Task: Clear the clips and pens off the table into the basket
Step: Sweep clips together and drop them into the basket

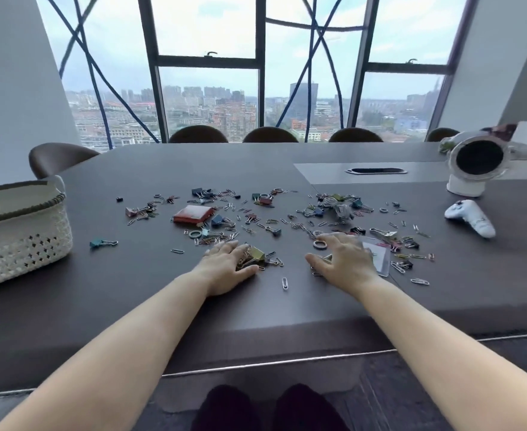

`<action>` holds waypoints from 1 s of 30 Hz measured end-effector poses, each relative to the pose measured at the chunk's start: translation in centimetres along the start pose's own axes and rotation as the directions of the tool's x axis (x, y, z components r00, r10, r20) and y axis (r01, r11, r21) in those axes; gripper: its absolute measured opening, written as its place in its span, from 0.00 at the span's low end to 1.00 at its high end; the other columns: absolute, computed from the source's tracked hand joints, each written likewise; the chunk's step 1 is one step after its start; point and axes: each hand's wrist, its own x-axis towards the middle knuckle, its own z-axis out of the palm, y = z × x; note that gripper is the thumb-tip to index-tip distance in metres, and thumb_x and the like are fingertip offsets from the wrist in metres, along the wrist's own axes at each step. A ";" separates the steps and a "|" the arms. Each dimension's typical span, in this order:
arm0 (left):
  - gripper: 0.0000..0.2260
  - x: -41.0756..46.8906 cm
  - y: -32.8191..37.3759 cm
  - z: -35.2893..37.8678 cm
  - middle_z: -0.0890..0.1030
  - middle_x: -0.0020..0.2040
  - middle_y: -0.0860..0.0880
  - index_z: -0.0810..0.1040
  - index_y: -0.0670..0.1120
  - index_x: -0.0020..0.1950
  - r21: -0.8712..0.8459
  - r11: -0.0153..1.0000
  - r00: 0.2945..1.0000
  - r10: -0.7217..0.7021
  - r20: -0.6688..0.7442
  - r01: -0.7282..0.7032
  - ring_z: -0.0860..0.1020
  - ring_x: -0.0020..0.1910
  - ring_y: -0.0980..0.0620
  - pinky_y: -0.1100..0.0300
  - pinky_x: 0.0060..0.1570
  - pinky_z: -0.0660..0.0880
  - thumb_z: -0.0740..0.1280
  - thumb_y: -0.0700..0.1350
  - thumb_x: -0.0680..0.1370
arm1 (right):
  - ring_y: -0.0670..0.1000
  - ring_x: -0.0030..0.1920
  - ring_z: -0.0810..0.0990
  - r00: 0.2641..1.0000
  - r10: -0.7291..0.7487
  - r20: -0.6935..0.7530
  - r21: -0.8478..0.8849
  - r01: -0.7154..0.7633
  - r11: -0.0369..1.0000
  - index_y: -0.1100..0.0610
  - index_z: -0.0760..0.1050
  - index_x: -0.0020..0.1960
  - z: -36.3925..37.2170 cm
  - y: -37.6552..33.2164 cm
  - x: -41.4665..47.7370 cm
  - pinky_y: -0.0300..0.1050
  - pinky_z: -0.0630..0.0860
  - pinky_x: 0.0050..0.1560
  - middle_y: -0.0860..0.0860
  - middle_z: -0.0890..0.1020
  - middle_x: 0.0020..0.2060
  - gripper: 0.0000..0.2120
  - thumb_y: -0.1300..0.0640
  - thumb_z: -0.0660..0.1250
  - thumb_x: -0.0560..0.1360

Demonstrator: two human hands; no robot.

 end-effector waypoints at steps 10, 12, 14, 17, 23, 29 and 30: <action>0.37 2.5 -1.3 -0.6 0.40 0.77 0.51 0.46 0.63 0.74 0.067 0.993 0.995 -0.095 0.009 0.094 0.35 0.75 0.42 0.37 0.70 0.41 0.55 0.73 0.69 | 0.58 0.76 0.42 0.955 -0.057 0.291 -0.055 0.076 0.996 0.41 0.45 0.75 2.8 -2.2 3.3 0.64 0.45 0.74 0.50 0.43 0.77 0.48 0.23 0.57 0.62; 0.37 3.6 -1.9 -0.7 0.41 0.77 0.51 0.46 0.63 0.74 0.048 0.991 0.992 -0.127 0.004 0.126 0.35 0.75 0.42 0.37 0.70 0.40 0.55 0.72 0.69 | 0.60 0.76 0.46 0.976 -0.034 0.216 -0.082 0.053 0.995 0.42 0.49 0.75 3.2 -2.2 5.5 0.63 0.49 0.73 0.50 0.45 0.77 0.48 0.23 0.57 0.62; 0.38 4.9 -2.4 -0.9 0.42 0.77 0.51 0.45 0.63 0.74 0.031 0.988 0.989 -0.149 -0.008 0.149 0.36 0.75 0.42 0.36 0.70 0.41 0.55 0.73 0.69 | 0.61 0.75 0.47 0.982 -0.002 0.187 -0.094 0.020 0.995 0.41 0.52 0.74 3.6 -2.1 7.6 0.64 0.51 0.73 0.49 0.47 0.77 0.46 0.23 0.58 0.61; 0.39 7.1 -3.0 -1.2 0.43 0.78 0.51 0.43 0.63 0.74 0.044 0.987 0.988 -0.152 -0.026 0.153 0.38 0.75 0.42 0.36 0.71 0.44 0.55 0.73 0.68 | 0.63 0.75 0.46 0.969 0.055 0.240 -0.111 -0.029 0.993 0.39 0.53 0.73 4.2 -1.9 10.6 0.66 0.49 0.72 0.48 0.46 0.77 0.44 0.23 0.58 0.62; 0.36 10.9 -3.3 -1.1 0.54 0.77 0.52 0.50 0.62 0.74 0.060 0.991 0.991 -0.113 -0.070 0.117 0.48 0.75 0.42 0.42 0.72 0.49 0.55 0.72 0.69 | 0.62 0.76 0.47 0.956 0.054 0.288 -0.052 -0.040 0.998 0.38 0.52 0.73 5.8 -2.1 14.9 0.66 0.46 0.72 0.48 0.50 0.77 0.44 0.23 0.58 0.62; 0.21 11.1 -3.2 -1.1 0.67 0.68 0.55 0.69 0.60 0.65 0.108 0.994 0.978 -0.011 -0.207 0.034 0.65 0.62 0.43 0.52 0.66 0.63 0.57 0.65 0.74 | 0.53 0.71 0.62 0.970 -0.110 0.216 0.014 0.109 0.994 0.39 0.67 0.66 6.2 -2.2 15.6 0.55 0.57 0.70 0.47 0.67 0.69 0.28 0.30 0.59 0.69; 0.20 11.0 -3.2 -1.1 0.68 0.67 0.54 0.70 0.61 0.64 0.105 0.994 0.978 -0.011 -0.206 0.033 0.67 0.61 0.43 0.52 0.65 0.64 0.57 0.64 0.74 | 0.52 0.69 0.64 0.972 -0.134 0.195 0.026 0.131 0.991 0.39 0.69 0.64 6.2 -2.2 15.4 0.54 0.59 0.69 0.47 0.69 0.67 0.25 0.32 0.59 0.70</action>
